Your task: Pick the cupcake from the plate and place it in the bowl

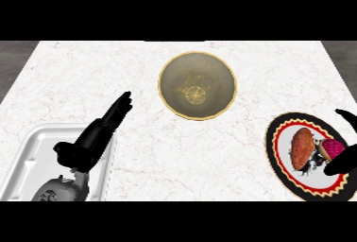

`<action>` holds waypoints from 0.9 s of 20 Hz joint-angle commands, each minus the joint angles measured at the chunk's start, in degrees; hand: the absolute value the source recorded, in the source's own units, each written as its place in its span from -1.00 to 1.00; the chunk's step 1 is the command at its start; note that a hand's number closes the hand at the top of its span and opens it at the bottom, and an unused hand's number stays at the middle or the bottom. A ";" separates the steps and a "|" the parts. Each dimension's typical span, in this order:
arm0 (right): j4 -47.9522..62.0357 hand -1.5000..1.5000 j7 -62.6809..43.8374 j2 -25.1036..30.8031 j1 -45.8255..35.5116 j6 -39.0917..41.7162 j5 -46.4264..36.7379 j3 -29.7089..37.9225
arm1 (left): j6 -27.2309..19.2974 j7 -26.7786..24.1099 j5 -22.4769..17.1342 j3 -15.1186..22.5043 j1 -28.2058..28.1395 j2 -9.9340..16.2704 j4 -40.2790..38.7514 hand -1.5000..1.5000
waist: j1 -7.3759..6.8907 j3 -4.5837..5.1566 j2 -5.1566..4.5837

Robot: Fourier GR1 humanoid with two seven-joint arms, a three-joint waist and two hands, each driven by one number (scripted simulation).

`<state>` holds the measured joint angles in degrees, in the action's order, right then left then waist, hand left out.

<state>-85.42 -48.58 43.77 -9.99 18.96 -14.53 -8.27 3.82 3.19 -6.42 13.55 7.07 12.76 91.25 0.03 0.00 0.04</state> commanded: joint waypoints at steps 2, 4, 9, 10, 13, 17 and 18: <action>-1.16 -1.00 0.86 -2.59 3.22 -3.48 -8.28 -0.22 | -1.10 4.43 1.32 -0.84 2.57 -2.03 1.95 0.00 | 0.08 -0.01 0.01; 1.75 -1.00 3.47 -0.82 3.22 -1.62 -9.30 2.12 | 3.45 -0.75 -0.78 -2.24 -0.97 -0.63 -0.08 0.00 | 0.00 0.00 -0.03; 4.16 -1.00 4.48 -5.09 4.14 -1.82 -13.75 4.40 | 1.20 1.15 4.48 -0.95 0.16 -3.93 0.30 0.00 | 0.07 0.00 -0.03; 8.24 -1.00 7.73 -4.62 3.10 -0.97 -12.79 5.46 | 3.03 -1.38 3.50 -3.14 1.33 -2.75 -3.66 0.00 | 0.05 0.00 -0.08; 14.07 -1.00 11.26 -8.33 1.18 -3.89 -15.99 5.78 | 3.57 -1.99 3.42 -4.20 1.18 -3.63 -4.12 0.00 | -0.14 -0.01 -0.11; 11.39 -1.00 11.13 -10.04 3.47 -2.24 -18.79 7.56 | 2.47 0.50 6.08 -2.58 -0.89 -6.09 0.52 0.00 | -0.04 0.00 -0.02; 19.04 -1.00 14.34 -10.90 0.11 -4.63 -20.25 6.94 | 3.77 2.52 4.55 -3.43 0.69 -5.20 0.98 0.00 | -0.26 -0.02 -0.08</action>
<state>-73.14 -38.08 35.64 -7.84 16.71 -31.26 -1.66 6.38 4.20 -1.76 10.89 7.10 7.92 91.34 -0.06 0.01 0.00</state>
